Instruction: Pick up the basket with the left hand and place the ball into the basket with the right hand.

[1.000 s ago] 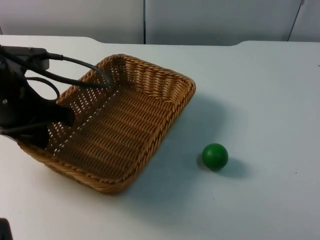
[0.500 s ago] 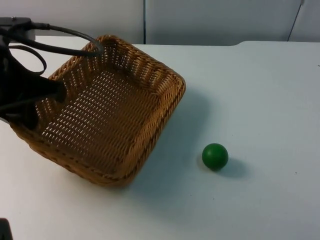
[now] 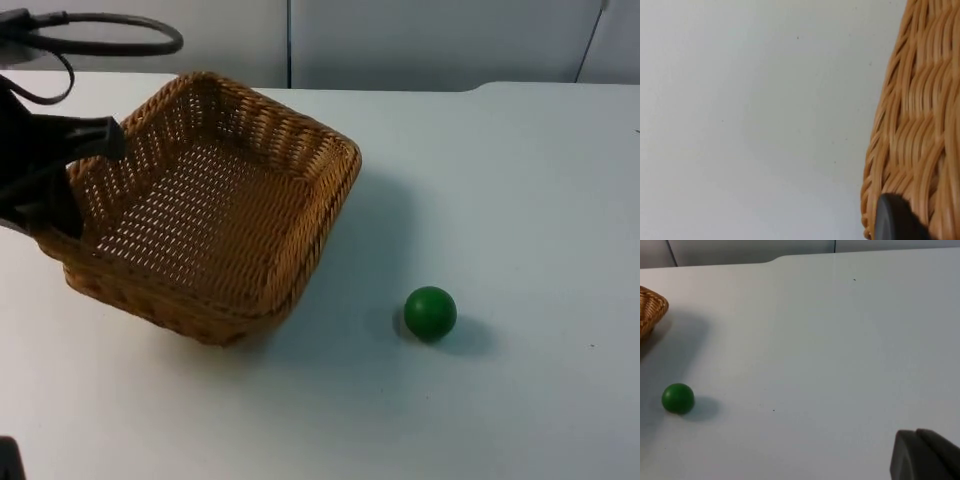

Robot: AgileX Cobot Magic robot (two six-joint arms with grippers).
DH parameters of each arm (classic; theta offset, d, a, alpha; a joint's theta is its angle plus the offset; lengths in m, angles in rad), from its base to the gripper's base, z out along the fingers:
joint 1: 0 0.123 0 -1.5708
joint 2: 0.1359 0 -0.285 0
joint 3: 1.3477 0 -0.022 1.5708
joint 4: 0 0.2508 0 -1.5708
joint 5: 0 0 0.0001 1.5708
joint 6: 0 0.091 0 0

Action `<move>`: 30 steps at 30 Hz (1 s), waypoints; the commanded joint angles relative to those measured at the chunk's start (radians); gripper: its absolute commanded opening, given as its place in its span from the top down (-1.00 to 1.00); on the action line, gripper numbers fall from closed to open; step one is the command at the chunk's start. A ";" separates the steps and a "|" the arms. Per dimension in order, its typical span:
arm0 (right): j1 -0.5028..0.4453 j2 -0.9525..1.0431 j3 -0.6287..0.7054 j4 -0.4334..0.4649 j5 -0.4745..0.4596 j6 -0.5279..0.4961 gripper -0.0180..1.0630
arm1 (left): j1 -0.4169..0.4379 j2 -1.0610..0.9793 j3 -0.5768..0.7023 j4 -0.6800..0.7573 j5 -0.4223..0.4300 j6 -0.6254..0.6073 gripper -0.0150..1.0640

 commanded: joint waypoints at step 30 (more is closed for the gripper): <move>-0.005 -0.003 0.004 -0.005 -0.007 -0.005 0.96 | 0.135 -0.016 0.060 -0.529 0.075 0.376 0.98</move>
